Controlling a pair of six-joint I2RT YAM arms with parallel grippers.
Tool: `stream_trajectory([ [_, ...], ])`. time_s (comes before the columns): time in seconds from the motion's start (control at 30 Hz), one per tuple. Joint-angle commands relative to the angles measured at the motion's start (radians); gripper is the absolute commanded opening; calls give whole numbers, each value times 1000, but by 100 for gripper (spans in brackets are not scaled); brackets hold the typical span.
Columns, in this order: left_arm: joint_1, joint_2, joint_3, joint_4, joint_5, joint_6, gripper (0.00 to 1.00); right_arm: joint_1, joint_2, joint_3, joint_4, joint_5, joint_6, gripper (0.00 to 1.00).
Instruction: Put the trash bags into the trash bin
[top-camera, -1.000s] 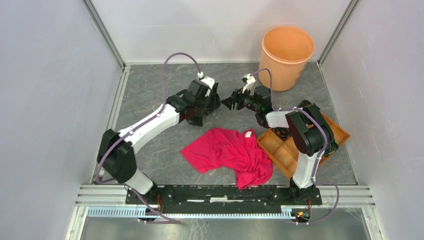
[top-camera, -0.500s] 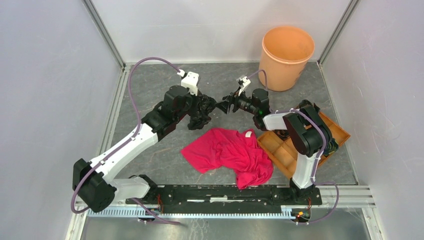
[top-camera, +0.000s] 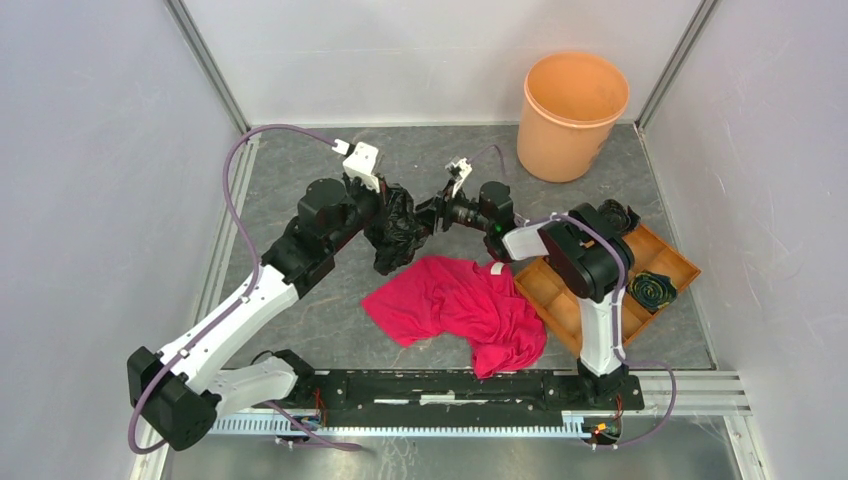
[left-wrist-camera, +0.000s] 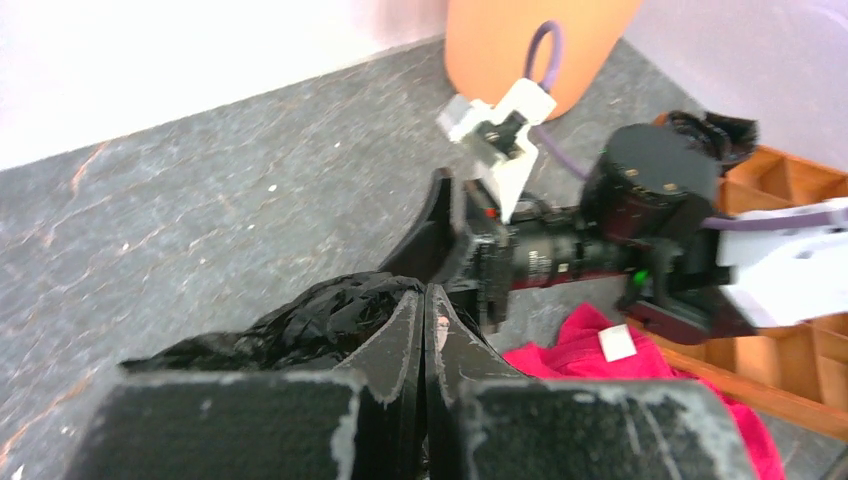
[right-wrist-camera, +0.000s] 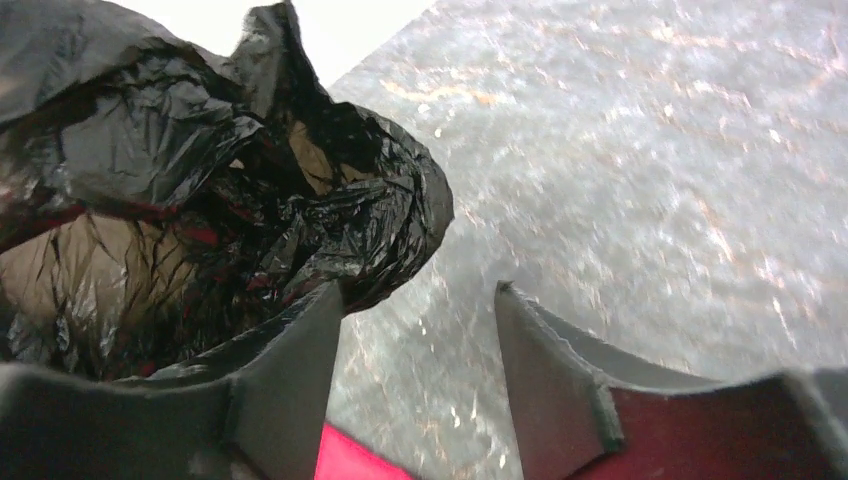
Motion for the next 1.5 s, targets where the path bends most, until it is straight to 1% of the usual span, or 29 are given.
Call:
stream_trajectory([
  [0.0, 13, -33, -9, 106, 136, -3, 2, 15, 95, 116, 288, -98, 212, 49],
  [0.03, 17, -39, -10, 112, 153, -9, 2, 17, 122, 131, 349, -113, 263, 39],
  [0.07, 20, -47, -13, 119, 173, -13, 2, 17, 136, 141, 381, -117, 293, 26],
  [0.1, 22, -56, -15, 125, 189, -12, 2, 13, 143, 140, 392, -109, 306, 14],
  [0.13, 24, -67, -17, 127, 195, -10, 2, 6, 139, 132, 379, -94, 301, 4],
  [0.17, 25, -79, -20, 130, 193, -8, 2, -6, 126, 118, 345, -70, 279, 1],
  [0.2, 26, -94, -24, 134, 177, -7, 2, -19, 109, 103, 305, -44, 250, 0],
  [0.27, 28, -138, -40, 146, 102, -7, 2, -52, 63, 59, 203, 8, 179, 1],
  [0.4, 27, -212, -87, 170, -183, -22, 2, -106, -43, -15, -18, 132, 14, 0],
  [0.5, 29, -234, -85, 158, -317, -7, 2, -113, -89, -19, -160, 186, -93, 0],
  [0.6, 29, -235, -82, 140, -442, -8, 2, -112, -108, -31, -184, 211, -117, 1],
  [0.67, 29, -228, -70, 118, -515, -7, 2, -113, -115, -31, -200, 230, -127, 2],
  [0.77, 30, -202, -58, 100, -567, -11, 2, -114, -123, -39, -208, 239, -123, 9],
  [0.87, 29, -139, -3, 33, -572, -21, 2, -115, -131, -50, -194, 220, -114, 19],
  [0.93, 30, -87, 64, -49, -632, -24, 2, -114, -132, -55, -192, 223, -113, 23],
  [1.0, 30, -41, 163, -166, -773, -61, 2, -116, -133, -52, -201, 230, -123, 25],
  [1.07, 29, -9, 263, -308, -900, -143, 2, -118, -134, -49, -210, 235, -131, 26],
  [1.1, 28, 2, 305, -343, -908, -171, 2, -117, -135, -48, -211, 237, -134, 27],
  [1.13, 28, 16, 335, -364, -888, -186, 2, -117, -138, -49, -208, 236, -135, 28],
  [1.2, 28, 58, 359, -370, -808, -219, 2, -117, -141, -53, -189, 223, -131, 29],
  [1.27, 28, 133, 347, -351, -704, -270, 2, -117, -146, -66, -161, 211, -120, 31],
  [1.33, 28, 255, 359, -344, -563, -338, 2, -118, -158, -83, -142, 211, -119, 34],
  [1.4, 30, 395, 382, -324, -455, -425, 2, -118, -178, -101, -134, 224, -128, 37],
  [1.47, 35, 540, 474, -342, -357, -503, 2, -118, -195, -114, -144, 240, -148, 39],
])
